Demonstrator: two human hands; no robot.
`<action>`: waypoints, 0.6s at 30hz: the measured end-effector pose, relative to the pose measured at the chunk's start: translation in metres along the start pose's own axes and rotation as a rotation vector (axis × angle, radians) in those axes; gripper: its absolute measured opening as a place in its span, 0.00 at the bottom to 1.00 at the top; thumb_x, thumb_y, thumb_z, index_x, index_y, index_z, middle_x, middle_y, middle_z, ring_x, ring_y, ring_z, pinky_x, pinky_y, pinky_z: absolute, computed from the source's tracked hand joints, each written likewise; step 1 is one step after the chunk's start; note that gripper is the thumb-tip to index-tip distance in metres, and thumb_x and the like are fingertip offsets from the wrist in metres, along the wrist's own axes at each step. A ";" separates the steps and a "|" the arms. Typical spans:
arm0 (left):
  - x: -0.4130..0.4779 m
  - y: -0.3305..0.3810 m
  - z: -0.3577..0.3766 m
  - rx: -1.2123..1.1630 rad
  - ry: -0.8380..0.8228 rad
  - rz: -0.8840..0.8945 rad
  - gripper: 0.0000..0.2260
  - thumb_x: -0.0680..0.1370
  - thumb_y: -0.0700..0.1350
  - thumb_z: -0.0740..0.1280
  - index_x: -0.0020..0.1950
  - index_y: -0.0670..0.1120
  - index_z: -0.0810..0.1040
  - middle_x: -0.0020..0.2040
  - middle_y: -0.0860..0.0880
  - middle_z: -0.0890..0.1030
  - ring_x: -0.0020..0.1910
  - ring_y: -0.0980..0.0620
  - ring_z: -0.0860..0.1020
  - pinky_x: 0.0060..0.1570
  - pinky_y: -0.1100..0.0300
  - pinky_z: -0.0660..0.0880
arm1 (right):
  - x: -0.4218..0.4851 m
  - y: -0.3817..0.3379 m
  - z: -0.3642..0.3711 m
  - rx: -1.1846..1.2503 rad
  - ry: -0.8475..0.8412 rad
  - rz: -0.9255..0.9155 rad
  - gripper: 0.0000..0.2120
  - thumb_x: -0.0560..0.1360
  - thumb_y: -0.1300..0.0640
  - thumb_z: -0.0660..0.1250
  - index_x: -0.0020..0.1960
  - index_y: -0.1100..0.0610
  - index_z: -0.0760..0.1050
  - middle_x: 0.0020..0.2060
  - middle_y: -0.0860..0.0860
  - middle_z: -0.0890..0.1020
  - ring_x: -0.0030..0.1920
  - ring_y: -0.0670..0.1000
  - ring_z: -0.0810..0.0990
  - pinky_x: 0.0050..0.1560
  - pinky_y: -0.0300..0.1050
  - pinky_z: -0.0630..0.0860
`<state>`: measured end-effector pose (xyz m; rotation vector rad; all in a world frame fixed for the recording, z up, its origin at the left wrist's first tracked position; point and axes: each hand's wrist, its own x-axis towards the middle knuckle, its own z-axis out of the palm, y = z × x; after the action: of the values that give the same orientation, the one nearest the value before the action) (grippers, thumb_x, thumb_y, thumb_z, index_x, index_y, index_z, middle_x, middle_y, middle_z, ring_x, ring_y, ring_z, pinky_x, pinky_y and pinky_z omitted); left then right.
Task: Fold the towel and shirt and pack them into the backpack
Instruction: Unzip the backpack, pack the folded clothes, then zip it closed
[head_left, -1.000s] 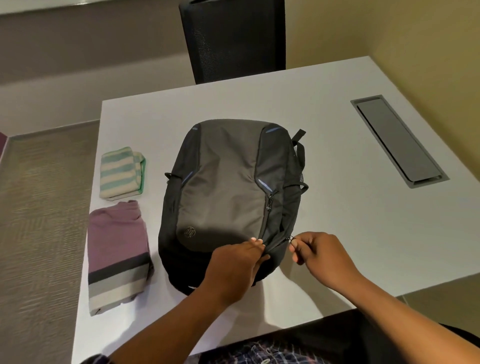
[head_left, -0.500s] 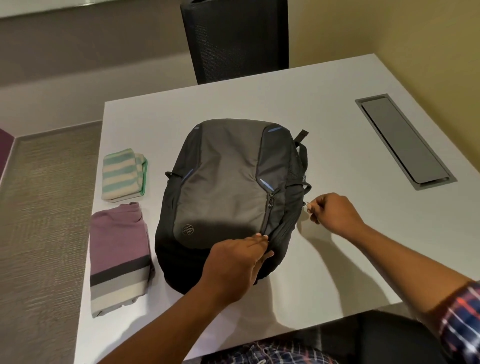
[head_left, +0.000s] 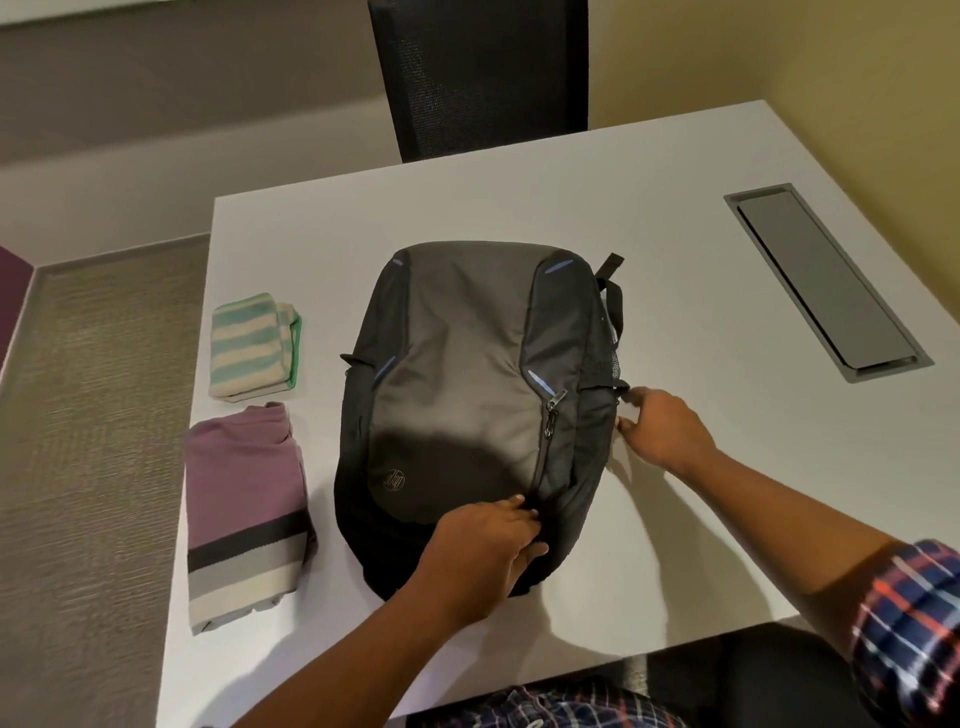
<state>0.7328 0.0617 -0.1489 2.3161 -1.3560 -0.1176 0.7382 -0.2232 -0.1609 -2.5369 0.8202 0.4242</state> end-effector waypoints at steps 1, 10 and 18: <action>-0.007 -0.002 0.005 0.006 -0.030 0.001 0.16 0.76 0.55 0.62 0.53 0.50 0.85 0.51 0.54 0.85 0.55 0.57 0.81 0.51 0.62 0.79 | -0.006 -0.002 0.003 0.048 0.032 -0.029 0.19 0.77 0.52 0.66 0.67 0.54 0.74 0.65 0.56 0.77 0.62 0.60 0.77 0.58 0.53 0.75; -0.061 -0.028 -0.002 -0.152 0.104 -0.282 0.15 0.79 0.55 0.61 0.59 0.51 0.82 0.64 0.55 0.79 0.66 0.58 0.74 0.64 0.61 0.71 | -0.082 -0.051 0.053 0.098 0.263 -0.296 0.21 0.76 0.48 0.67 0.67 0.53 0.74 0.71 0.52 0.72 0.68 0.55 0.73 0.65 0.52 0.72; -0.109 -0.085 -0.043 -0.204 0.520 -0.946 0.13 0.76 0.50 0.69 0.60 0.48 0.80 0.61 0.54 0.78 0.59 0.53 0.78 0.53 0.64 0.73 | -0.117 -0.112 0.100 -0.028 0.100 -0.542 0.30 0.79 0.41 0.60 0.76 0.53 0.62 0.78 0.52 0.61 0.78 0.54 0.58 0.76 0.53 0.61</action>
<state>0.7579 0.2039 -0.1629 2.3685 0.0462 0.0569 0.7008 -0.0363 -0.1641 -2.6816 0.1338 0.1318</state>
